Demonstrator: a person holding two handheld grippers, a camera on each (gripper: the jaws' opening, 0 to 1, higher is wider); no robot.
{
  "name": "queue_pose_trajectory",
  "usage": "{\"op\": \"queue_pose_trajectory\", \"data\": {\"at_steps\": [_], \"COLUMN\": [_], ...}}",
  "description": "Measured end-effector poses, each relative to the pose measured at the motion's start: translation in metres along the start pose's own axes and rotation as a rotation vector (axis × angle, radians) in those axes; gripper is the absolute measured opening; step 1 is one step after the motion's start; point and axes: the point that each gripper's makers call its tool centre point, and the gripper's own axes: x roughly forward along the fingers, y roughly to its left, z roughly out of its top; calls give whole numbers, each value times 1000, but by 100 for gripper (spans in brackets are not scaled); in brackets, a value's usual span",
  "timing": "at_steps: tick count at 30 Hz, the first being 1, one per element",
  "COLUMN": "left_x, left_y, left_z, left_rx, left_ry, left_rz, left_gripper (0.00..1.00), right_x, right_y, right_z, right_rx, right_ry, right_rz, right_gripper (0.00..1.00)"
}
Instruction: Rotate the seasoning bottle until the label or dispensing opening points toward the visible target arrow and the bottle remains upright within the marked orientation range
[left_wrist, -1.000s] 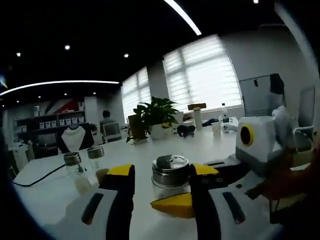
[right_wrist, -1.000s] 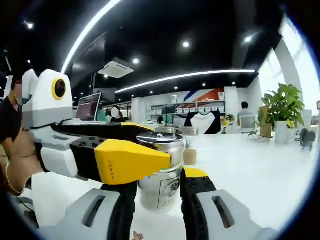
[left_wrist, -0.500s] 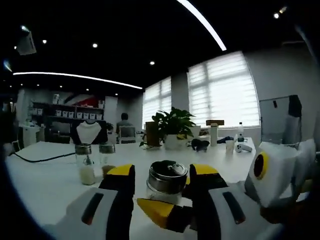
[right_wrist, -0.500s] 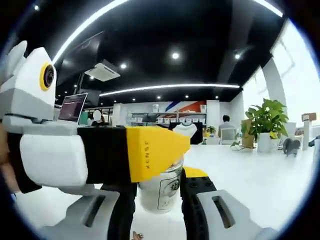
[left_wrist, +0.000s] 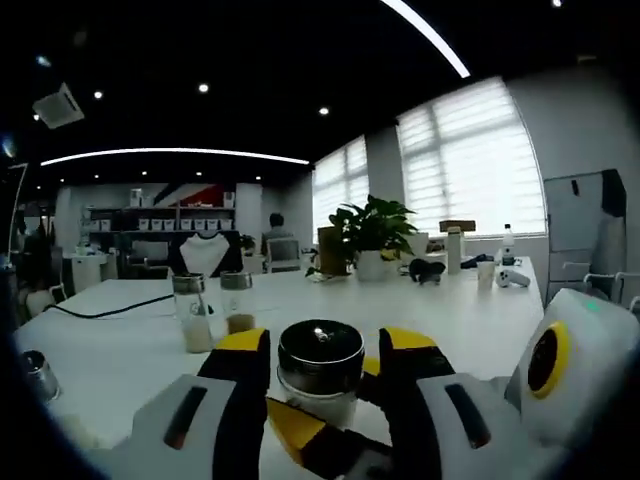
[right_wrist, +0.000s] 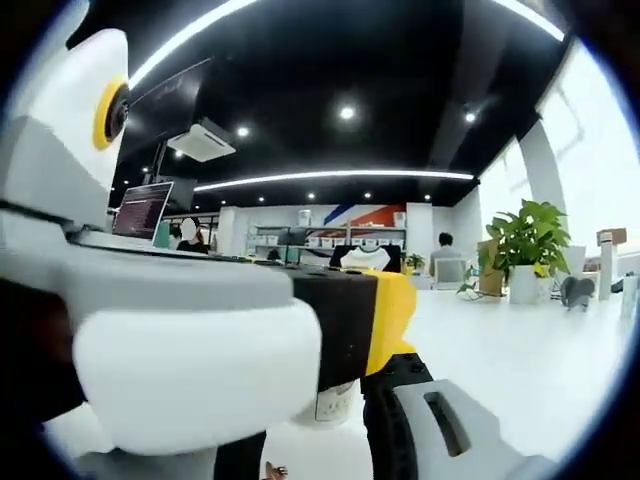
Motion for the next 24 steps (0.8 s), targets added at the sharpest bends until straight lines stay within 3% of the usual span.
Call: {"op": "queue_pose_trajectory", "data": {"at_steps": [7,12,16,24], "left_x": [3,3,3,4], "left_y": [0,3,8,8], "left_z": [-7,-2,0,3], "left_rx": [-13,-56,-72,-59], "left_ry": [18,-28,-42,-62], "left_rz": [13,35,45,37], "left_gripper": [45,44,37,36], "right_x": [0,-1,-1,-1], "right_y": [3,6,6,5], "right_z": [-7,-5,-2,-1], "right_rx": [-32,-33,-44,-57], "right_ry": [15,7,-1,-3], "right_rz": [-2,0,0,3], "right_gripper": [31,31,31,31]}}
